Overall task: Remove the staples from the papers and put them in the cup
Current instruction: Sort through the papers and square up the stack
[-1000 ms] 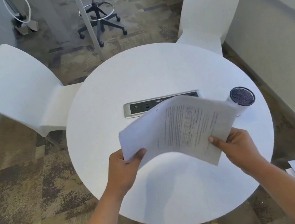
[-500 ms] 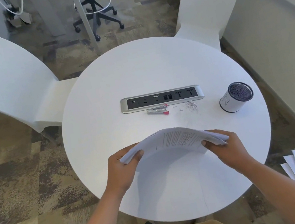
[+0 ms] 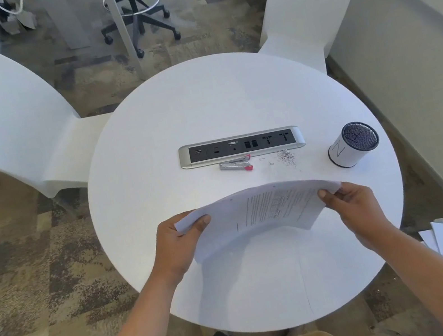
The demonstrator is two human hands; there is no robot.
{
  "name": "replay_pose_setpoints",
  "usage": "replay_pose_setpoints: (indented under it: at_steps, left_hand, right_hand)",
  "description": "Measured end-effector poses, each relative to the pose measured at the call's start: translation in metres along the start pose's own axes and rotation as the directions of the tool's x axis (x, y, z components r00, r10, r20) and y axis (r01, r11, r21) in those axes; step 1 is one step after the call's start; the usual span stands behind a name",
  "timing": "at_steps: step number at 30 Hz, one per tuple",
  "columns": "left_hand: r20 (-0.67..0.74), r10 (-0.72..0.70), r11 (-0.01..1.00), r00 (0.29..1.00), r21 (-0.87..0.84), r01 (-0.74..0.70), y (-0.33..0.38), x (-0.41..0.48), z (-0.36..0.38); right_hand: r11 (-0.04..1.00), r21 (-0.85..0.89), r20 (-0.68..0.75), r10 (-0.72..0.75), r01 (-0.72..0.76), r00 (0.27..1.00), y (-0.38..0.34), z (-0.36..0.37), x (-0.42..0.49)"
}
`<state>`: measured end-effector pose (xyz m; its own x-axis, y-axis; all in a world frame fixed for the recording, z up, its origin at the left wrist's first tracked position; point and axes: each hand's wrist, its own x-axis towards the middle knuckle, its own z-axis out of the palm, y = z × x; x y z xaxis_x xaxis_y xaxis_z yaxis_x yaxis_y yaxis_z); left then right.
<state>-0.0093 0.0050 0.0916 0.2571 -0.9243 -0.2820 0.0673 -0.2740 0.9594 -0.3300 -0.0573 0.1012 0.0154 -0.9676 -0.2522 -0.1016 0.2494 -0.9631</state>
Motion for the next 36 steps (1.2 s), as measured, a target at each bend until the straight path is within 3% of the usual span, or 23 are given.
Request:
replay_pose_setpoints:
  at_steps: [11, 15, 21, 27, 30, 36]
  left_hand:
    - [0.056, 0.021, 0.988, 0.998, -0.153, -0.012, 0.020, 0.010, -0.023]
    - [0.126, 0.050, 0.998, 0.991, -0.032, -0.047, 0.008, 0.006, -0.039]
    - [0.183, -0.015, 0.990, 0.983, 0.139, -0.011, -0.017, 0.009, -0.046]
    - [0.085, -0.150, 0.989, 0.985, 0.018, 0.149, -0.012, 0.019, -0.053]
    - [0.131, -0.239, 0.970, 0.962, -0.010, 0.242, -0.007, 0.022, -0.058]
    - [0.114, -0.236, 0.971, 0.965, 0.061, 0.230, -0.022, 0.024, -0.076]
  right_hand:
    - [0.997, 0.078, 0.022, 0.024, -0.025, 0.999, -0.003, 0.014, -0.009]
    - [0.998, -0.029, 0.026, 0.048, -0.047, 0.999, 0.007, 0.027, -0.014]
    - [0.977, -0.188, -0.010, 0.106, -0.106, 0.994, 0.021, 0.040, -0.019]
    - [0.984, -0.051, -0.066, 0.169, -0.172, 0.983, 0.006, 0.050, -0.018]
    - [0.980, -0.001, -0.052, 0.197, -0.197, 0.979, 0.001, 0.061, -0.016]
    - [0.971, 0.006, -0.008, 0.240, -0.240, 0.971, 0.003, 0.081, -0.001]
